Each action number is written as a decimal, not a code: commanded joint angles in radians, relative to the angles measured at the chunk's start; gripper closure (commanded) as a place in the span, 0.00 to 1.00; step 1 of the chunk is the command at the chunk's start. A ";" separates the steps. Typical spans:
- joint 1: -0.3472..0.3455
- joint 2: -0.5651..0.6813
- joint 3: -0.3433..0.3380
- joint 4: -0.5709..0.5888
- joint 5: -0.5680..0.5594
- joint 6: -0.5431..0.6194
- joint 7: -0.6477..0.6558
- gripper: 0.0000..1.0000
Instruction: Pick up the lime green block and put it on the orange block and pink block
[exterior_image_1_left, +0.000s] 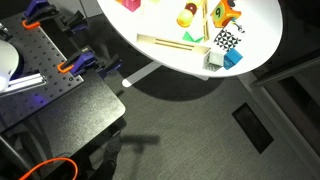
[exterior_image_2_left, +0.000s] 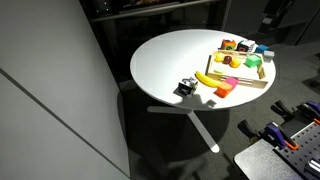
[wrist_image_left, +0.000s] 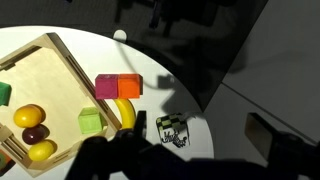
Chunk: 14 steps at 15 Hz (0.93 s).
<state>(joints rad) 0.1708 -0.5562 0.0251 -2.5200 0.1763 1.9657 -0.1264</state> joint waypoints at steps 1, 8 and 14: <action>-0.048 0.029 0.006 0.018 -0.042 0.033 0.011 0.00; -0.112 0.140 0.001 0.029 -0.126 0.204 0.017 0.00; -0.153 0.249 -0.002 0.038 -0.207 0.305 0.048 0.00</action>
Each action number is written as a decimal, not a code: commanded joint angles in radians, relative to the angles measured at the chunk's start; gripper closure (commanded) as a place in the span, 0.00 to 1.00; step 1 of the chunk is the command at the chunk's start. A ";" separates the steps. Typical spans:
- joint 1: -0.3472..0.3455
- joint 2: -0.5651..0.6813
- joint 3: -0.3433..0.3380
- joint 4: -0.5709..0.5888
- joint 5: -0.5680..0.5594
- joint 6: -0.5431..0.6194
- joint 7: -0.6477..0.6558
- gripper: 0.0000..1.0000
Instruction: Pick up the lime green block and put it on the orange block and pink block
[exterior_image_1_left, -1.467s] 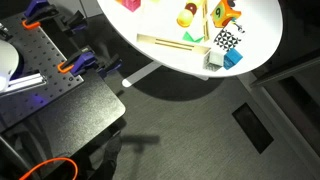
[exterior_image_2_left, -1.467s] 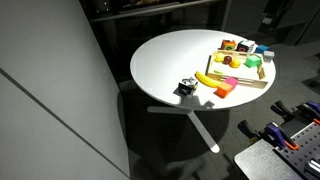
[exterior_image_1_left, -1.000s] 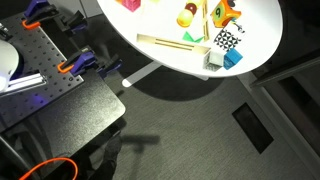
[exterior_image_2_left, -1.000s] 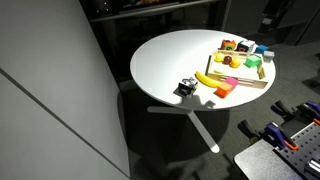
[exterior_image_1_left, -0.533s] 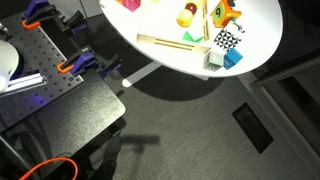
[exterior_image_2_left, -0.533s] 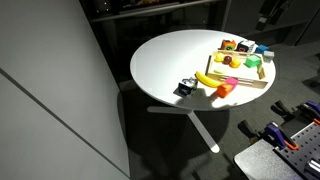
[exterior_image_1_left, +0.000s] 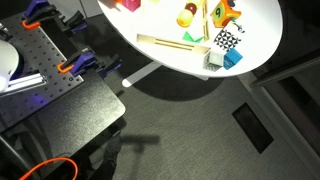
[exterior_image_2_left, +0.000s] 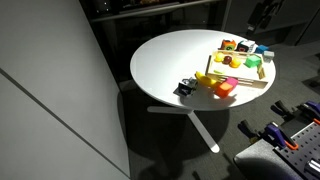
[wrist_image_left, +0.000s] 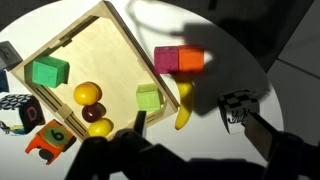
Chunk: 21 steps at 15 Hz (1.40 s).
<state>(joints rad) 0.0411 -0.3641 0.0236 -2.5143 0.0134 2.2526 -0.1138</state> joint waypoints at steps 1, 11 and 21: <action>-0.030 0.075 -0.003 0.038 -0.055 0.019 0.043 0.00; -0.060 0.233 -0.034 0.146 -0.054 -0.027 0.075 0.00; -0.059 0.254 -0.041 0.139 -0.032 0.007 0.049 0.00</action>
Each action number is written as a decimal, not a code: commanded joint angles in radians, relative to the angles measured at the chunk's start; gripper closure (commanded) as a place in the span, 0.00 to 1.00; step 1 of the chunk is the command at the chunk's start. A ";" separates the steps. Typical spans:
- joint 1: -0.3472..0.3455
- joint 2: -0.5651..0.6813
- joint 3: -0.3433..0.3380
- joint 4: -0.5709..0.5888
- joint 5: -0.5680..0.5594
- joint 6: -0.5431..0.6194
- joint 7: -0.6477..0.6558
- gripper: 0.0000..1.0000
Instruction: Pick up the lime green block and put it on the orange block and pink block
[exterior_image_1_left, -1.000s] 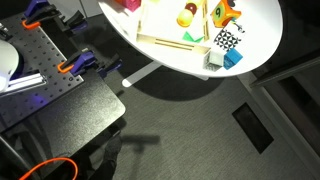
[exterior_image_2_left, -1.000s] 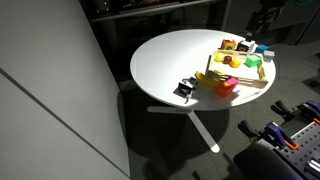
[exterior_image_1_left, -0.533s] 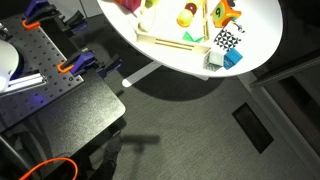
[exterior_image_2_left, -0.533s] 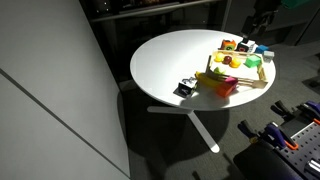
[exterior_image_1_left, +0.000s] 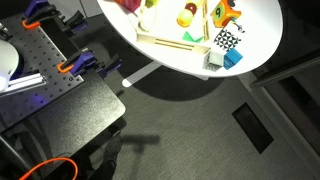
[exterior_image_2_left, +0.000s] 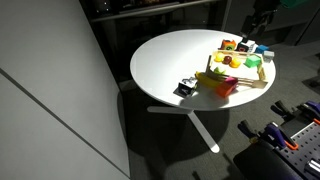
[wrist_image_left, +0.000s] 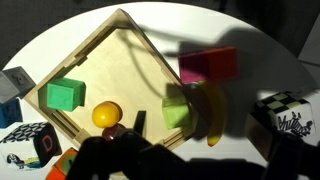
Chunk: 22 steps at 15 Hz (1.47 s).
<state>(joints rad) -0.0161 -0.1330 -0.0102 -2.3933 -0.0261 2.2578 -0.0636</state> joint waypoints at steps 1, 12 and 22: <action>-0.004 0.036 -0.009 0.024 0.005 0.005 0.003 0.00; -0.019 0.214 -0.032 0.054 -0.002 0.121 -0.004 0.00; -0.022 0.427 -0.031 0.189 0.014 0.204 0.009 0.00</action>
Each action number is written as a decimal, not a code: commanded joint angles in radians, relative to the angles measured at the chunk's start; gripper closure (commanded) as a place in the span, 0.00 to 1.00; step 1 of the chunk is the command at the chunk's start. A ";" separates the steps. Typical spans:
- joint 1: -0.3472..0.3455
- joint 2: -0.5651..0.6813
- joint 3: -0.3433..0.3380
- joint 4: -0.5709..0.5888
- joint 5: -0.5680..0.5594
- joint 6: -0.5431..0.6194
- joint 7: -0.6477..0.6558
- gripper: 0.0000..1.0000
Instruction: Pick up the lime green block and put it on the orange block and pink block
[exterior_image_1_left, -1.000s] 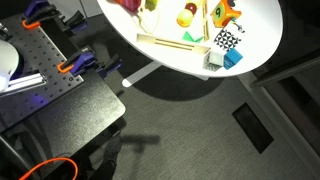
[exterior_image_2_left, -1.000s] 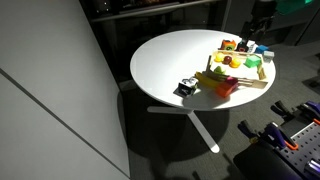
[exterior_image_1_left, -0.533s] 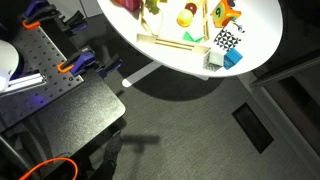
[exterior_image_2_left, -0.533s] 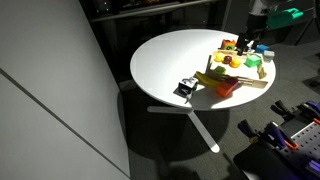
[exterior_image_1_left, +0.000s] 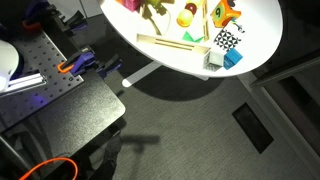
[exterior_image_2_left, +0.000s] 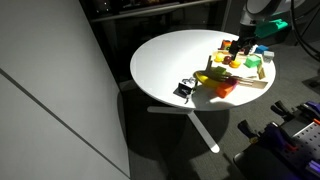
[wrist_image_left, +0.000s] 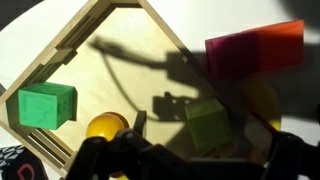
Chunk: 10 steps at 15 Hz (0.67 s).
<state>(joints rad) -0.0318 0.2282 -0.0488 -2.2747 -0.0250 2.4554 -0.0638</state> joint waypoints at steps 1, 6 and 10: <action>-0.007 0.088 0.010 0.089 0.018 0.008 0.009 0.00; -0.001 0.189 0.018 0.185 0.023 0.011 0.021 0.00; -0.003 0.252 0.036 0.242 0.036 0.006 0.008 0.00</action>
<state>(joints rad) -0.0292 0.4304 -0.0303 -2.0918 -0.0100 2.4650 -0.0622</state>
